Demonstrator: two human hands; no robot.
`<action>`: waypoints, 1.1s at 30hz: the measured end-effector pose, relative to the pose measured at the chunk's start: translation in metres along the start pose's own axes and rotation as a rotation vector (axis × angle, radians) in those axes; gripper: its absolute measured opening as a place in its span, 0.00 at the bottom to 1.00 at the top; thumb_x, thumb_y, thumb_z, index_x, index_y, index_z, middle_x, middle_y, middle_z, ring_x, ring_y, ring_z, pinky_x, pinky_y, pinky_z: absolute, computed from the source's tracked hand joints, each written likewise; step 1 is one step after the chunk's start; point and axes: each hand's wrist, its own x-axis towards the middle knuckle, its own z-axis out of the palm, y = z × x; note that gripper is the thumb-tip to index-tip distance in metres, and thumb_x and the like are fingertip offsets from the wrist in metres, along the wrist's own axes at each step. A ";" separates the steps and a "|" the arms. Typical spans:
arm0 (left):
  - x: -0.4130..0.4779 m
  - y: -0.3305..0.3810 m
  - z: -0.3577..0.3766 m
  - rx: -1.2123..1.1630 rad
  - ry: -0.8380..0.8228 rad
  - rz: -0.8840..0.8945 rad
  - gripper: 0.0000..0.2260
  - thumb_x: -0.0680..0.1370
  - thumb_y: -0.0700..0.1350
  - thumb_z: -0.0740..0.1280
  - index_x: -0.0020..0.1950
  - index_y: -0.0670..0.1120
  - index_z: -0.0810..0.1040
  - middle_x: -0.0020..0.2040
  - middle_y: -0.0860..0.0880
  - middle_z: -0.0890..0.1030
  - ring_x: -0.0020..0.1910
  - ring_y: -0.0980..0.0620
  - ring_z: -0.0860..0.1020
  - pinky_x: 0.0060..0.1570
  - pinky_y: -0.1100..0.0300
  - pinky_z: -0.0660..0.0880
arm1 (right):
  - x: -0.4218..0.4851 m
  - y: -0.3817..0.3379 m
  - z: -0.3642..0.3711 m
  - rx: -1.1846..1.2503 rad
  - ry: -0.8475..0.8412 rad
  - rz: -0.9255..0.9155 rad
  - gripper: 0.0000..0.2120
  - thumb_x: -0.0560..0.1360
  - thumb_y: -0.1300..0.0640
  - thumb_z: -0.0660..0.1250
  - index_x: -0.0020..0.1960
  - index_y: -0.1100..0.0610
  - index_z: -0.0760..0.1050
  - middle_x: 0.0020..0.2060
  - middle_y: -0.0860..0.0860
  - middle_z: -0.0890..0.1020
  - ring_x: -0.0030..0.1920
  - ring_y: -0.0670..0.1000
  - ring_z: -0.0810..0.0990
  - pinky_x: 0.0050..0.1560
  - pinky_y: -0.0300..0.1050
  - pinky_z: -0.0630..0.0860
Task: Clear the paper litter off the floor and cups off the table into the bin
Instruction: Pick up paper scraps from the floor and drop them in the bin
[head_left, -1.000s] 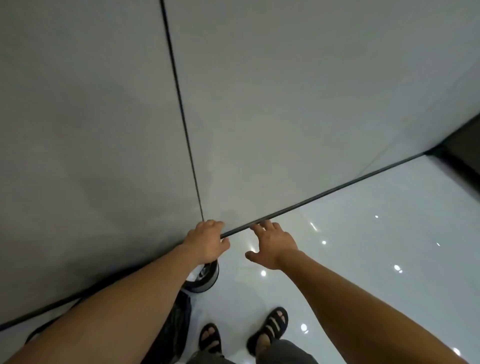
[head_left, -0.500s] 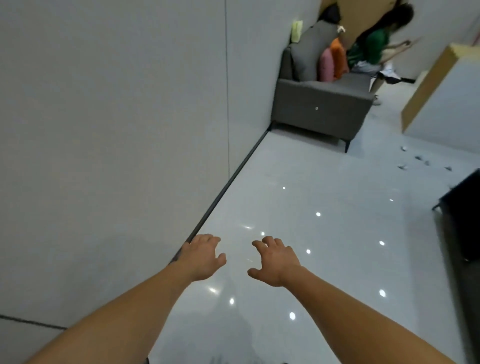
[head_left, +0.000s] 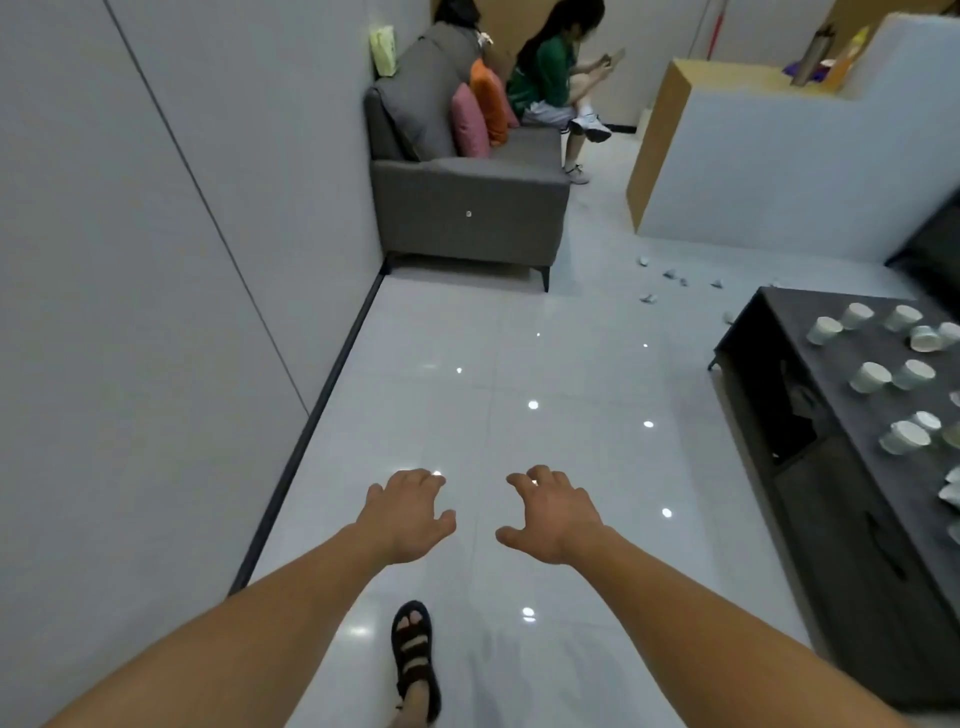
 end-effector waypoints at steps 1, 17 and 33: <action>0.025 0.000 -0.010 0.009 -0.001 0.018 0.28 0.79 0.61 0.55 0.77 0.51 0.58 0.77 0.50 0.59 0.75 0.48 0.57 0.70 0.46 0.57 | 0.015 0.008 -0.009 0.013 0.012 0.026 0.38 0.73 0.35 0.62 0.77 0.48 0.55 0.74 0.52 0.61 0.72 0.56 0.62 0.66 0.54 0.65; 0.343 0.112 -0.171 0.168 -0.016 0.366 0.28 0.78 0.60 0.56 0.76 0.51 0.60 0.76 0.50 0.61 0.74 0.47 0.59 0.69 0.47 0.58 | 0.207 0.171 -0.152 0.214 0.145 0.389 0.38 0.74 0.35 0.63 0.77 0.49 0.56 0.74 0.52 0.61 0.71 0.55 0.63 0.66 0.54 0.67; 0.624 0.307 -0.290 0.166 -0.008 0.409 0.27 0.79 0.59 0.57 0.76 0.49 0.61 0.76 0.50 0.62 0.73 0.47 0.61 0.70 0.48 0.62 | 0.389 0.429 -0.314 0.215 0.193 0.461 0.37 0.74 0.37 0.63 0.77 0.51 0.57 0.72 0.53 0.63 0.70 0.57 0.64 0.64 0.54 0.70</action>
